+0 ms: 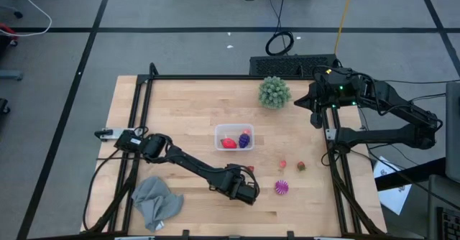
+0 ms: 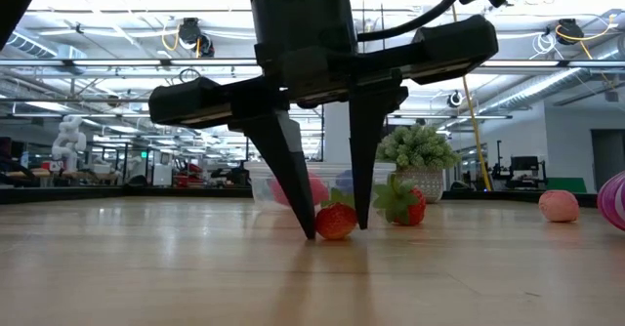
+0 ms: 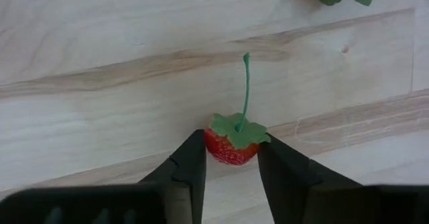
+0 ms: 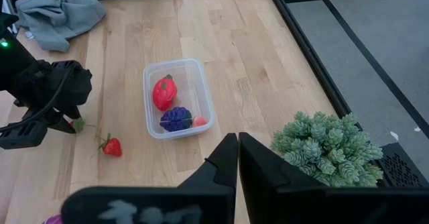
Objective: Pick and placing Produce into tupperware
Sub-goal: Put the left red strawberry into the transparent bin
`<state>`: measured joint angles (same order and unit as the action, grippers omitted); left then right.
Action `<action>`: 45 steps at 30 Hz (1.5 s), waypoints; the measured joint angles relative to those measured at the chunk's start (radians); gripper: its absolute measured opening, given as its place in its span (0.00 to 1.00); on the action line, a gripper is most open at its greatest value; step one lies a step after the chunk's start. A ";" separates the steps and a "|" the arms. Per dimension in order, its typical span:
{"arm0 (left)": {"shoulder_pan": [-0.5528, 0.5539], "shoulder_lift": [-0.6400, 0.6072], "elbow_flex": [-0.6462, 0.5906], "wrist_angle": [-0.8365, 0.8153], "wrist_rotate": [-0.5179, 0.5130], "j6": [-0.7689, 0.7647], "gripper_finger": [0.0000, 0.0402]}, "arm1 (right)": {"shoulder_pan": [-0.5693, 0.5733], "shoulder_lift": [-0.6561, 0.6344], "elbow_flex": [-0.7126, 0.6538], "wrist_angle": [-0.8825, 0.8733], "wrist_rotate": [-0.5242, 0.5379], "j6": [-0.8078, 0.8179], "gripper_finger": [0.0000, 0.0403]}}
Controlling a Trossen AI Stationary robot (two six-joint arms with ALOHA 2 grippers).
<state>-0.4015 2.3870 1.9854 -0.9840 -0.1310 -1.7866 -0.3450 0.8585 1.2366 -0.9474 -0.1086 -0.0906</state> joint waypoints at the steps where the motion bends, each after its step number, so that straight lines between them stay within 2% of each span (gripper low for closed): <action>1: 0.000 -0.002 0.000 -0.001 0.000 0.000 0.28 | 0.000 0.000 0.000 0.000 0.000 0.000 0.01; 17: 0.004 -0.039 -0.002 -0.020 -0.010 0.001 0.29 | 0.000 0.000 0.000 0.000 0.000 0.000 0.01; 25: 0.013 -0.115 -0.001 -0.077 -0.082 0.017 0.29 | 0.000 0.000 0.000 0.000 0.000 0.000 0.01; 32: 0.077 -0.165 -0.001 -0.097 -0.133 0.111 0.29 | 0.000 0.000 0.000 0.000 0.000 0.000 0.01; 45: 0.244 -0.203 0.000 -0.133 -0.079 0.268 0.29 | 0.000 0.000 0.000 0.000 0.000 0.000 0.01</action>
<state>-0.1579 2.1843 1.9850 -1.1170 -0.2101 -1.5190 -0.3453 0.8589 1.2366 -0.9470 -0.1087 -0.0906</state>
